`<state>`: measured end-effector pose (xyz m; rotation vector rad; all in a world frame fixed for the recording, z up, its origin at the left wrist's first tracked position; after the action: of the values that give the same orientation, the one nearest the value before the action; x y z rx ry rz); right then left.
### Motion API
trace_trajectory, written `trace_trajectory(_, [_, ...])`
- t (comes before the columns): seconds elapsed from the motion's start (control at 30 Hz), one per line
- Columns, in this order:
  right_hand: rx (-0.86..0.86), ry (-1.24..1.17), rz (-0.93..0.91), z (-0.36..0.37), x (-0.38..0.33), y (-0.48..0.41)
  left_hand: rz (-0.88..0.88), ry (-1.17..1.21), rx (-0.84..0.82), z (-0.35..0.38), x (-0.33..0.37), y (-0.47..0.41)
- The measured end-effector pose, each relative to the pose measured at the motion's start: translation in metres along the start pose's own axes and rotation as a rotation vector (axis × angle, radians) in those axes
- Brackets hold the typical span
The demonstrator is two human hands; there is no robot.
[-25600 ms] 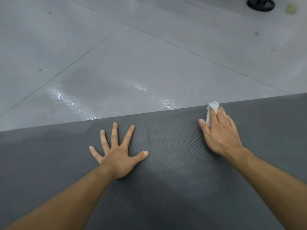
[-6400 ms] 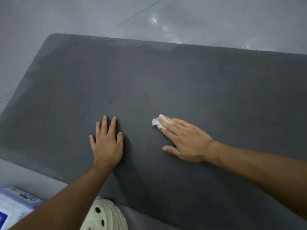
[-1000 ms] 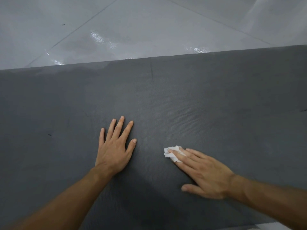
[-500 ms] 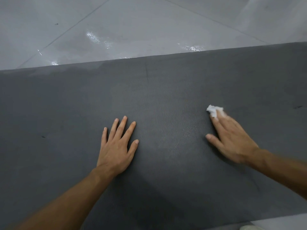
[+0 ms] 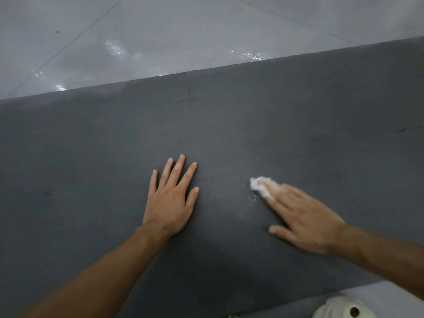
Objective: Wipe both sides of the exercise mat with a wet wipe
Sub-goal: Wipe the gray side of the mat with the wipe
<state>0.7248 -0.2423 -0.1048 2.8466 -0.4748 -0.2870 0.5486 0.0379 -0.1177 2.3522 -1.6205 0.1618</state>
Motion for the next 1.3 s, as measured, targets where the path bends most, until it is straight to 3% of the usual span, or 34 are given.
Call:
trace_trajectory(0.17, [0.039,0.036,0.412,-0.012,0.093,0.003,0.007,-0.004,0.021,0.006,0.006,-0.001])
trace_trajectory(0.3, [0.06,-0.042,0.492,-0.008,0.091,0.002,0.01,-0.015,0.017,0.006,0.007,-0.002])
trace_trajectory(0.7, [-0.056,0.03,-0.086,0.007,-0.043,0.023,0.01,-0.014,0.032,0.007,0.012,-0.007])
trace_trajectory(0.87, [-0.039,0.101,-0.054,0.008,-0.034,0.009,0.017,-0.006,0.02,0.004,0.012,-0.008])
trace_trajectory(1.07, [-0.006,0.079,0.142,0.0,-0.002,-0.032,0.012,-0.011,0.007,0.005,0.011,-0.008])
trace_trajectory(1.3, [0.146,-0.049,0.569,-0.023,0.079,-0.079,0.026,-0.023,-0.032,0.001,0.003,-0.017])
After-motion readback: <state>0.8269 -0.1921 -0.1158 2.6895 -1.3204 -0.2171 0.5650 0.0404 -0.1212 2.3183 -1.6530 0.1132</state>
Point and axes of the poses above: each hand's wrist, its own y-axis away from the middle knuckle, its own z-axis out of the palm, x = y × z, the point moved 3 cm from there along -y, towards the middle knuckle, and after that the axes turned 8 degrees about z, right-handed, at the moved point
